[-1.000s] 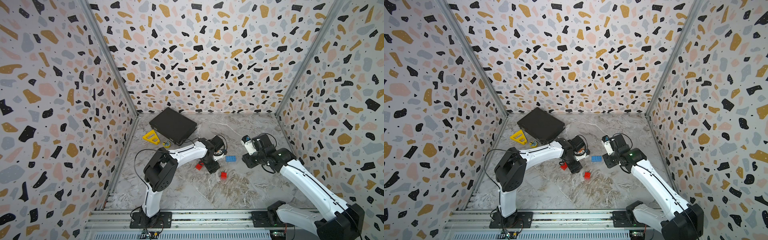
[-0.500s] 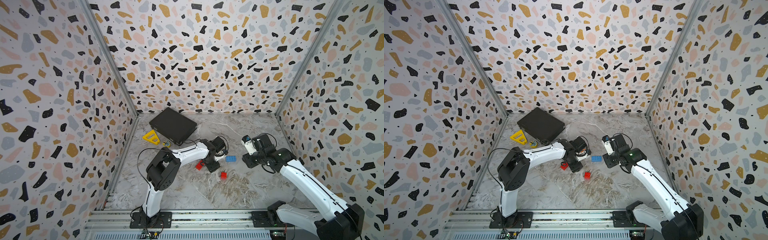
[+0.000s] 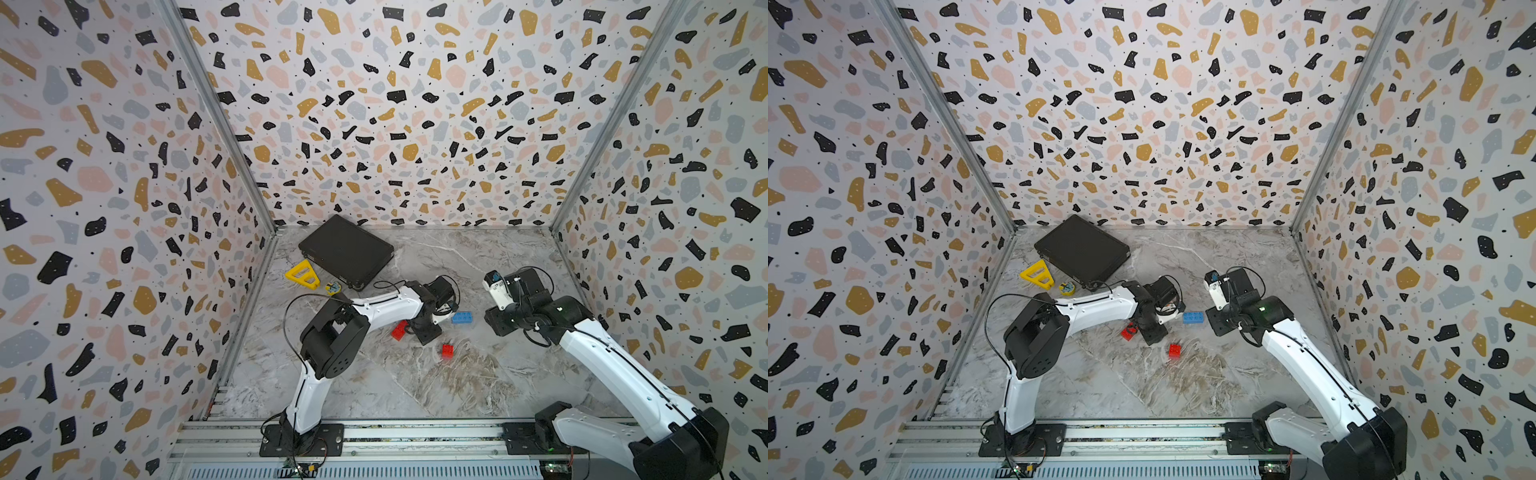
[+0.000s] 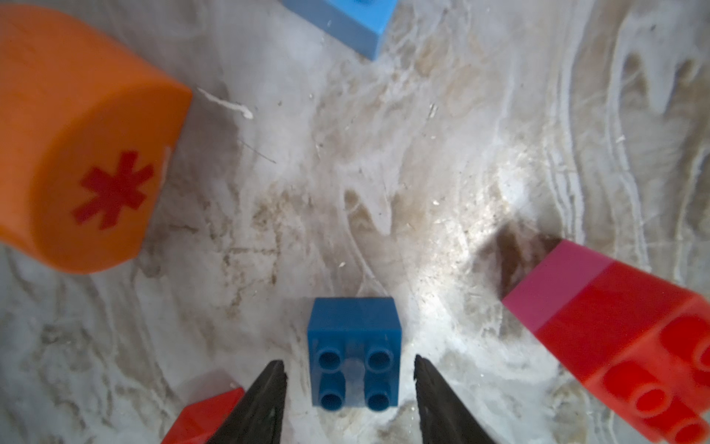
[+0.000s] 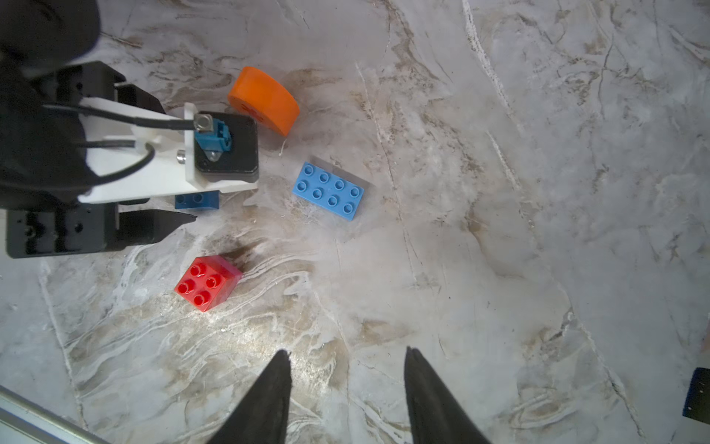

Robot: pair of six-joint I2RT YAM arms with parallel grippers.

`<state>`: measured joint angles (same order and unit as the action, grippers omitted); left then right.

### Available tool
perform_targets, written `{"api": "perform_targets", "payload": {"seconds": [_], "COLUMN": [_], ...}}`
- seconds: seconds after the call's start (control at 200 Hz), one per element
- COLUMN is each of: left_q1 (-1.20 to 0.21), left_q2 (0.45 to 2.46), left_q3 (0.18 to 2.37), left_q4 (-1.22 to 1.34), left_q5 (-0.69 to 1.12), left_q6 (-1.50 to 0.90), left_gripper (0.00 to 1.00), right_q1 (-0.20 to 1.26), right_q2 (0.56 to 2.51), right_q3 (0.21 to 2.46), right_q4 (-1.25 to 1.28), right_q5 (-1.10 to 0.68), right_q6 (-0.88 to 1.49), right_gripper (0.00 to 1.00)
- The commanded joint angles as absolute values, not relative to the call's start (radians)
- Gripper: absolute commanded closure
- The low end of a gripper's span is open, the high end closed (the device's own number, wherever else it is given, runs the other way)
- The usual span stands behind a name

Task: Assemble an ice cream with lego
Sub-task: Pick up the lego brick from the center of the board.

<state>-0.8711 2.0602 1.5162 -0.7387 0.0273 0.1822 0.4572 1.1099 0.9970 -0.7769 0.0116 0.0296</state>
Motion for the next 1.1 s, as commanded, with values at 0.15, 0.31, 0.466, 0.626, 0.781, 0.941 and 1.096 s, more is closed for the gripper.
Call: {"api": "perform_targets", "payload": {"seconds": [0.15, 0.31, 0.466, 0.626, 0.781, 0.941, 1.096], "left_q1": [-0.884, -0.885, -0.888, -0.89, -0.89, -0.89, -0.891], "left_q2": [2.077, 2.082, 2.089, 2.097, 2.102, 2.098, 2.072], "left_q3": [1.549, 1.549, 1.551, 1.555, 1.557, 1.565, 1.567], "left_q4": [-0.741, -0.747, -0.747, -0.752, -0.752, -0.759, -0.763], "left_q5": [-0.005, -0.015, -0.019, -0.02, -0.018, -0.018, -0.013], "left_q6": [0.178, 0.181, 0.181, 0.181, 0.181, 0.178, 0.175], "left_gripper": [0.5, 0.51, 0.51, 0.49, 0.53, 0.63, 0.69], "right_q1": [0.453, 0.452, 0.453, 0.452, 0.452, 0.452, 0.452], "right_q2": [1.101, 1.103, 1.103, 1.103, 1.101, 1.103, 1.104], "right_q3": [0.992, 0.992, 0.991, 0.99, 0.989, 0.989, 0.988], "right_q4": [-0.79, -0.79, -0.792, -0.792, -0.792, -0.792, -0.794], "right_q5": [0.009, 0.009, 0.008, 0.009, 0.016, 0.017, 0.015], "right_q6": [0.038, 0.038, 0.038, 0.04, 0.04, 0.04, 0.04], "right_gripper": [0.49, 0.5, 0.5, 0.5, 0.5, 0.5, 0.5]}}
